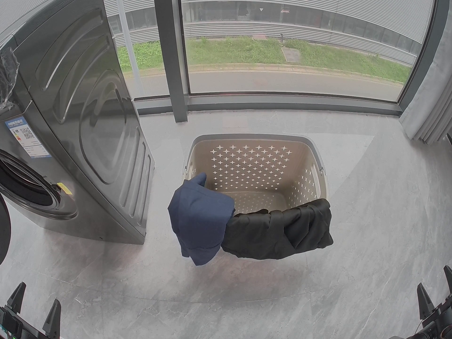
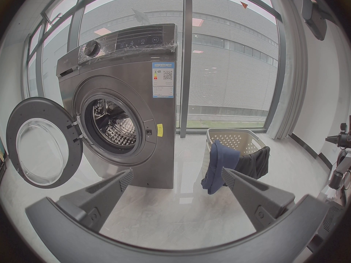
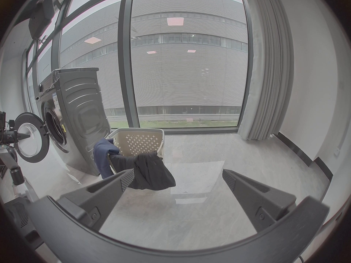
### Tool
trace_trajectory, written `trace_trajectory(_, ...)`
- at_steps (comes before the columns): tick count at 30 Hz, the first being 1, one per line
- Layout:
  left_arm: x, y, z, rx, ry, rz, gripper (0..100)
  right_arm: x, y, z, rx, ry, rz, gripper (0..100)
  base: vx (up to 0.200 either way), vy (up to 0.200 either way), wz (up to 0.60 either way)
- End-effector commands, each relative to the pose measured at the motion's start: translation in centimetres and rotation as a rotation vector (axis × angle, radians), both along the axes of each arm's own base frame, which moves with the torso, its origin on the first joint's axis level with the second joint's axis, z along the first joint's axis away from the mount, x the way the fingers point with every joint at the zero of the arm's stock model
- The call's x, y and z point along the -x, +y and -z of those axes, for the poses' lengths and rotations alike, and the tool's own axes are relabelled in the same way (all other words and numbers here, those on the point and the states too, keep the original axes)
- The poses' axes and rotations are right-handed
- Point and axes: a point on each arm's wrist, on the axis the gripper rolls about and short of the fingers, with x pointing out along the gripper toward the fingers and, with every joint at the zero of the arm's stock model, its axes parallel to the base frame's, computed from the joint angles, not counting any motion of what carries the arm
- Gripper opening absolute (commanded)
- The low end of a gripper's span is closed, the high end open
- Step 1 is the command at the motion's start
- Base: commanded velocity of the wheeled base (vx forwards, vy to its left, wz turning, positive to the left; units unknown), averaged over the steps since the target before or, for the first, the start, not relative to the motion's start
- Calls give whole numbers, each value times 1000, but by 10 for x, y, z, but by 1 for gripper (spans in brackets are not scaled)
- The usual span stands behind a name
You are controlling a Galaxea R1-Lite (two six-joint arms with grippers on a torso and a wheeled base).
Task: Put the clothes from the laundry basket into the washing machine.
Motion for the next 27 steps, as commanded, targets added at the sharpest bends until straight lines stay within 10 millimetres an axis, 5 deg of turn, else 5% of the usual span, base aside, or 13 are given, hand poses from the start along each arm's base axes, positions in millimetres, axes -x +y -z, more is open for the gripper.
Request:
trace_trajectory(1, 0, 0, 3, 2, 2, 0, 100, -1, 0, 5, -3, 9, 1, 100, 0, -200, 0)
trace_trajectory(11, 0, 0, 3, 0, 0, 0, 100, 1, 0, 0, 8, -34, 14, 100, 0, -60, 0)
trace_trajectory(15, 0, 0, 3, -1, 0, 0, 100, 18, 0, -71, 12, -228, -1, 100, 0, 0, 0)
trace_trajectory(19, 0, 0, 3, 0, 0, 0, 100, -13, 1, -71, -6, 37, -86, 100, 0, 0, 0)
trace_trajectory(22, 0, 0, 3, 3, 0, -1, 100, -57, 5, -62, -113, 314, -174, 100, 0, 0, 0)
trace_trajectory(27, 0, 0, 3, 5, 0, -1, 100, -102, 14, -60, -122, 428, -212, 100, 0, 0, 0)
